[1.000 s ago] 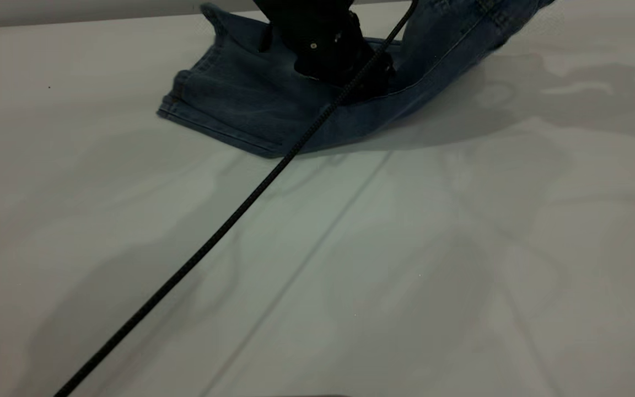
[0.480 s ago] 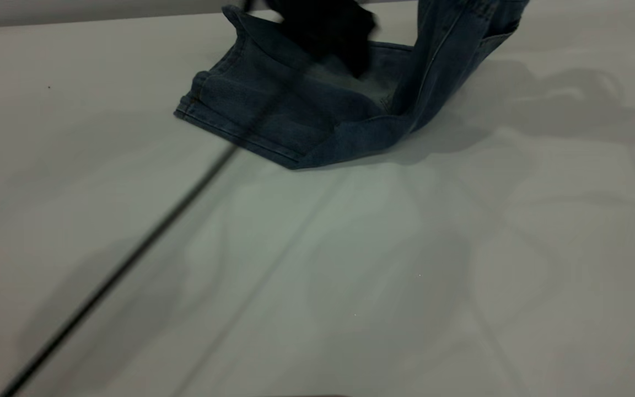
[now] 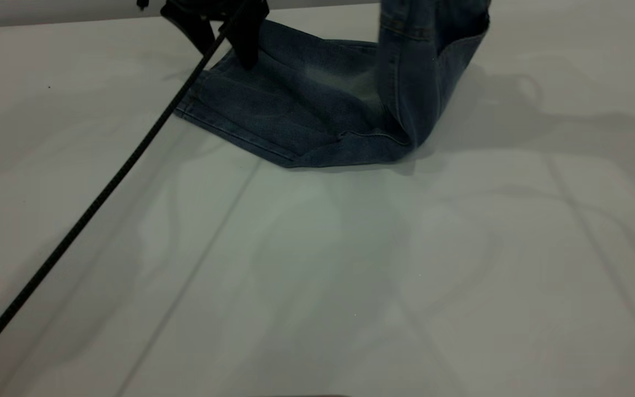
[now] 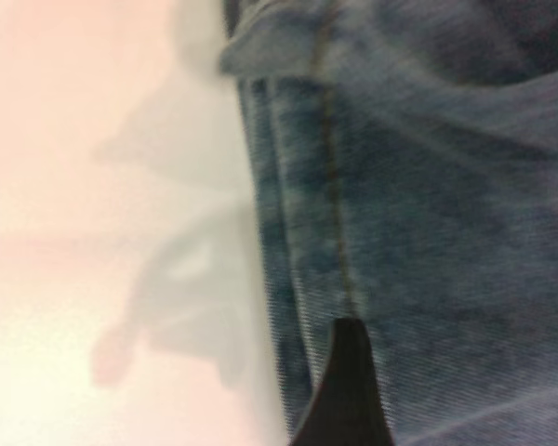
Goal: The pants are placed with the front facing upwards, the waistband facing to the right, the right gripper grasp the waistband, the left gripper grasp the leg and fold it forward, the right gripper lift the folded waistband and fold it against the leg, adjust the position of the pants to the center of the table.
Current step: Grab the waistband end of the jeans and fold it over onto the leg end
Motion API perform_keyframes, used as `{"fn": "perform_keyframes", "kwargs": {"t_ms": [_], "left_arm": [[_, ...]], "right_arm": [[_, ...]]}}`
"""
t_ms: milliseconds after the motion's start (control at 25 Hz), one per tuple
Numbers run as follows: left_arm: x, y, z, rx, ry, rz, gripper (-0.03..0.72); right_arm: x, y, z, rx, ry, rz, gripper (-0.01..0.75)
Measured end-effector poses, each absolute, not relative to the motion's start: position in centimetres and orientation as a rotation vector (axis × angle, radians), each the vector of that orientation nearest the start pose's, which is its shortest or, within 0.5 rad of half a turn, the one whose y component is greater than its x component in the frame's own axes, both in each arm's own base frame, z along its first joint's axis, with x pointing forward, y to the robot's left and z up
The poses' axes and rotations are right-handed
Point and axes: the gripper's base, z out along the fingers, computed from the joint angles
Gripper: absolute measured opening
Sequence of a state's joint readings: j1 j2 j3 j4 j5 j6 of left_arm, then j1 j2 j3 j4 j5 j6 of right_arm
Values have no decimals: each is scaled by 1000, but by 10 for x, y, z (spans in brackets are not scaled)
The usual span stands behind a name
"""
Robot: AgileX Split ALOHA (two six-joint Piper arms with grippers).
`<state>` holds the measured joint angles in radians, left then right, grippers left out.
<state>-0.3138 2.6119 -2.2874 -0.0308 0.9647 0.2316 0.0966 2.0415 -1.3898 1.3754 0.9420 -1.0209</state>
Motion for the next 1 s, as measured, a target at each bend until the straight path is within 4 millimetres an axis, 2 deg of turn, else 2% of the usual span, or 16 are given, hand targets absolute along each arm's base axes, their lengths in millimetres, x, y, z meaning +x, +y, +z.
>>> {"fn": "perform_keyframes", "kwargs": {"t_ms": [280,400,560,680,800,1000], "left_arm": [[518,-170,78,735,2719,-59,548],[518,-173,78,733,2711,-67,548],[514,-184,78,749,2707,-111,548],[512,-188,79,773,2701,-117,547],[514,-179,92,780,2695,-70,547],[524,-151,152,788,2622,143,547]], "right_arm": [[427,144,231,-305,2156,1247,49],[430,156,239,-281,2117,1237,49],[430,177,235,-286,2107,1214,49],[432,186,221,-272,2136,1194,49],[435,189,207,-256,2148,1189,49],[439,201,189,-255,2092,1211,49]]}}
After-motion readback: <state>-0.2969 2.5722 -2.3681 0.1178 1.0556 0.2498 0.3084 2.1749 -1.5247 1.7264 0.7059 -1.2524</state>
